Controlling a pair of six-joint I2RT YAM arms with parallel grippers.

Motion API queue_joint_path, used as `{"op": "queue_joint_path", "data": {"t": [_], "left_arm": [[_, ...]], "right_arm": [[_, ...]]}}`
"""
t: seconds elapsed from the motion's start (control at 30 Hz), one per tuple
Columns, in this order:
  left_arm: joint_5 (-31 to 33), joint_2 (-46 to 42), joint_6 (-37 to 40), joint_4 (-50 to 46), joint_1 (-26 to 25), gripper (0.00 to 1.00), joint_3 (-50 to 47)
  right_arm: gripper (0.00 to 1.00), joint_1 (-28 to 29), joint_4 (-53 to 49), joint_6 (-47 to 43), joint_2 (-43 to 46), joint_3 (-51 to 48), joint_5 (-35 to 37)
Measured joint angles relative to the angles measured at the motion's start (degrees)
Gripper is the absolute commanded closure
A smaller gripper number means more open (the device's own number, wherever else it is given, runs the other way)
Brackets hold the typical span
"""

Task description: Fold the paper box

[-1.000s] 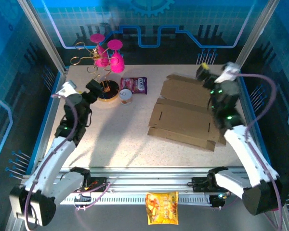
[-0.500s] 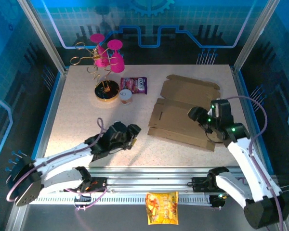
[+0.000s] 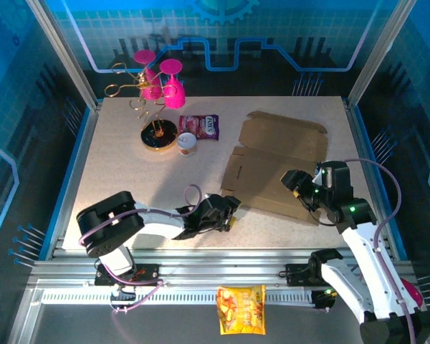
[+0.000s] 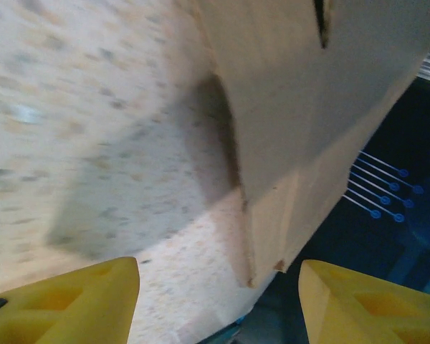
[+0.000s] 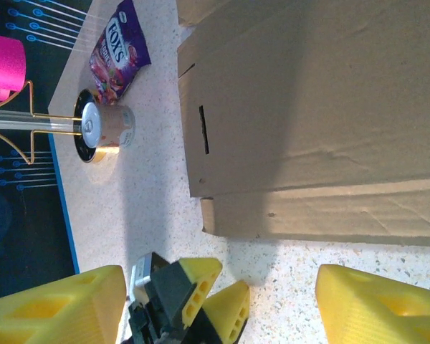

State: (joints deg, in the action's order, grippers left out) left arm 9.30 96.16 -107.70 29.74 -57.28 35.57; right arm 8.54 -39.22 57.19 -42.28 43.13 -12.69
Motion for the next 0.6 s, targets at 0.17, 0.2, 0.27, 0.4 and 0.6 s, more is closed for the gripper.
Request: {"op": "queue_joint_path", "data": {"t": [0.17,0.2,0.27,0.4,0.6], "left_arm": [[1.8,6.5,-1.7,5.4,0.0,0.45,3.8],[2.1,7.5,-1.9,5.9,0.0,0.49,4.5],[2.7,9.2,-1.9,6.8,0.0,0.57,5.4],[3.7,12.0,-2.3,9.7,0.1,0.79,6.4],[5.6,12.7,-1.3,12.7,1.1,1.0,6.4]], "right_arm": [[0.28,-0.4,-0.3,0.3,0.9,-0.8,-1.7],[0.28,-0.6,-0.3,0.3,0.9,-0.9,-2.0],[0.29,-0.9,-0.3,0.2,0.9,-1.1,-2.8],[0.29,-1.8,-0.4,0.3,0.9,-1.1,-4.2],[0.3,-2.2,-1.1,2.1,3.7,-2.9,-5.0]]}}
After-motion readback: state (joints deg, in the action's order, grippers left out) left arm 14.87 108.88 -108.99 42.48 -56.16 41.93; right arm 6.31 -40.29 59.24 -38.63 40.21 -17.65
